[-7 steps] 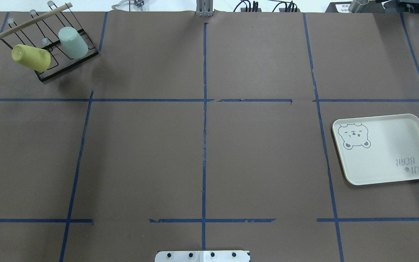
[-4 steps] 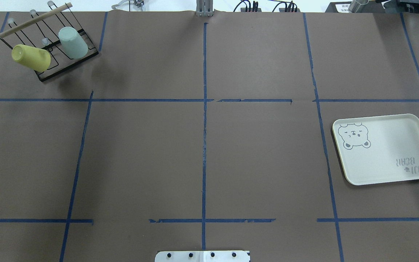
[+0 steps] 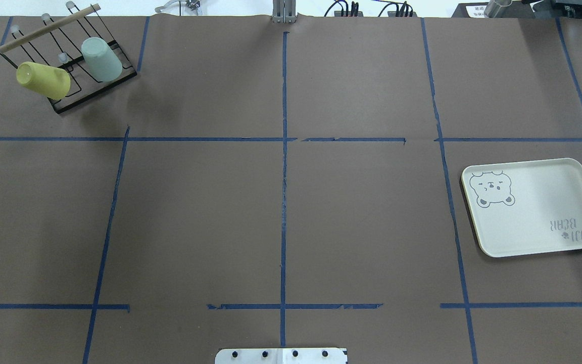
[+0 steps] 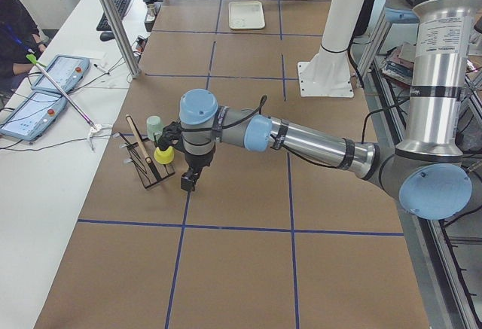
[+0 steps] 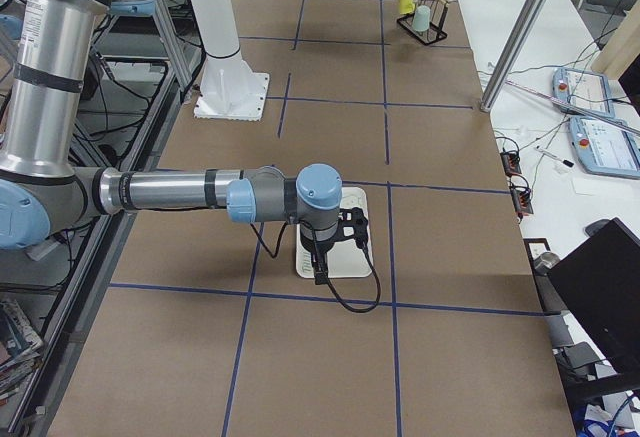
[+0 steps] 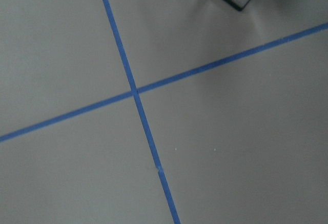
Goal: Left arm grabs green cup and hands to right arm on tray
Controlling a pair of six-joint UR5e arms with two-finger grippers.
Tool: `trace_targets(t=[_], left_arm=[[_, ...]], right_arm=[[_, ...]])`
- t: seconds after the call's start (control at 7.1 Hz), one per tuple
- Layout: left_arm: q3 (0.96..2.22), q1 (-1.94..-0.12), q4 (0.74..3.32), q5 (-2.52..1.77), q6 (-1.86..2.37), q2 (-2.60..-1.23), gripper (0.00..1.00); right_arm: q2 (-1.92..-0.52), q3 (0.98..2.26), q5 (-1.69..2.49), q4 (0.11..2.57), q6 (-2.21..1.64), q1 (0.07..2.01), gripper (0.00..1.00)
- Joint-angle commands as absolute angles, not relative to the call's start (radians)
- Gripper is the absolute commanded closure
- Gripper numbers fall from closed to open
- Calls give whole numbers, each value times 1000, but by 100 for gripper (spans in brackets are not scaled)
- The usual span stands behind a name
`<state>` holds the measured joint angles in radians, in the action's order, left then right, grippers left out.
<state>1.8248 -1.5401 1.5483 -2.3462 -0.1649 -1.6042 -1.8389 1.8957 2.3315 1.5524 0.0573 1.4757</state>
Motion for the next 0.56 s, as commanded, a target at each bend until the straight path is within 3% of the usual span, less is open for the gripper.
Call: trace_targets(t=[0.0, 0.42], left_arm=[[1825, -1523, 1650, -2347, 38, -1658, 0], [1800, -1344, 1738, -2327, 433, -1820, 0]], right_arm=[[-1835, 1896, 2332, 1552, 58, 1476, 0], [-1835, 1894, 2332, 1552, 58, 1476, 0]])
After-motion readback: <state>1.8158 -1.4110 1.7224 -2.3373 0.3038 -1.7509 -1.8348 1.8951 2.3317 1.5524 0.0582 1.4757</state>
